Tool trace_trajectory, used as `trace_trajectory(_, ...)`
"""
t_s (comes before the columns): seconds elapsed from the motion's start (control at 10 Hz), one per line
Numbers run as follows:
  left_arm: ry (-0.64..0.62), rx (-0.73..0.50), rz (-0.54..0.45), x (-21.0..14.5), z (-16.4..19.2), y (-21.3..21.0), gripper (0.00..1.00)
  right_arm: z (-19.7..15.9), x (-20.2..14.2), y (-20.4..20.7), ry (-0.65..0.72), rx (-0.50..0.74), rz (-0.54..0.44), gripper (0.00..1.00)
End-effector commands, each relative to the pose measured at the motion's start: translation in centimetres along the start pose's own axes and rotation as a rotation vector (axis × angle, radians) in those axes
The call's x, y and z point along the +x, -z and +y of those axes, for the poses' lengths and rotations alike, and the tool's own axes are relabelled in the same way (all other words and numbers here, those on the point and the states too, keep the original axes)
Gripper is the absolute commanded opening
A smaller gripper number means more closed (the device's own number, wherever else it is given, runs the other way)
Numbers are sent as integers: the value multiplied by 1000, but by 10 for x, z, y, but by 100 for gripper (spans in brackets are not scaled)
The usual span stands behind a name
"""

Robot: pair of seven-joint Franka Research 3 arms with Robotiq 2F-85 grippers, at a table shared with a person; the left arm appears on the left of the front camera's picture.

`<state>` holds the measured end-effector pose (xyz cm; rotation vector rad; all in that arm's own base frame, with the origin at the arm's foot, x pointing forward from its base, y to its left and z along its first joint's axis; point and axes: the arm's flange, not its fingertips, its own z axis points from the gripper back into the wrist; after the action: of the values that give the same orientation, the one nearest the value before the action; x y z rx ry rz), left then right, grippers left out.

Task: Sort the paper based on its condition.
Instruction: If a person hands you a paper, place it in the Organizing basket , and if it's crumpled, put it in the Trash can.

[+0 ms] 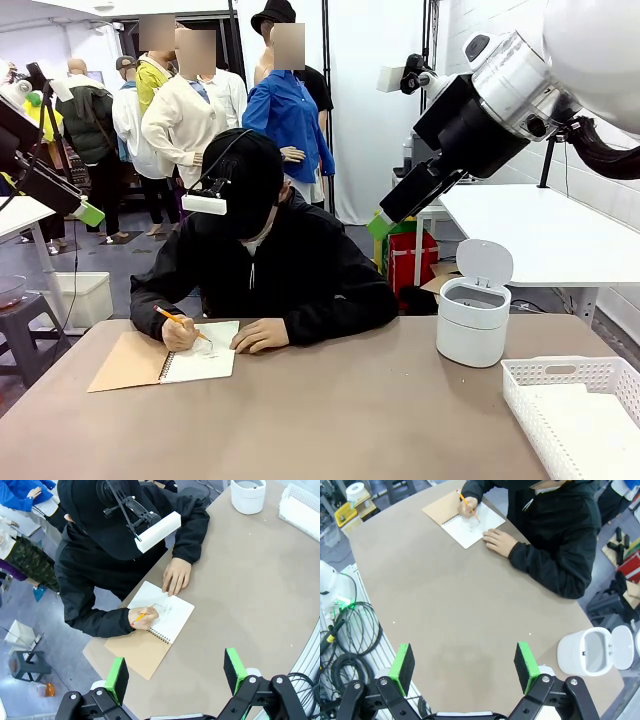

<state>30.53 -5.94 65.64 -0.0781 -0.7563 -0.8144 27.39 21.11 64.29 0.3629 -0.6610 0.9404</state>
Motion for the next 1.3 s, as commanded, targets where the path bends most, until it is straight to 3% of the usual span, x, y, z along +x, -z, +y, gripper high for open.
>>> trace_trajectory(0.0, 0, -1, -1, 0, 0, 0, 100, 0, 1, 0, 0, 0, -4, 100)
trace_trajectory(0.9, 0, -1, -1, 0, 0, 0, 100, 0, 0, 0, 0, 0, 0, 100)
trace_trajectory(1.2, 0, -1, -1, 0, 0, 0, 100, 12, 2, 0, 40, 4, -38, 100)
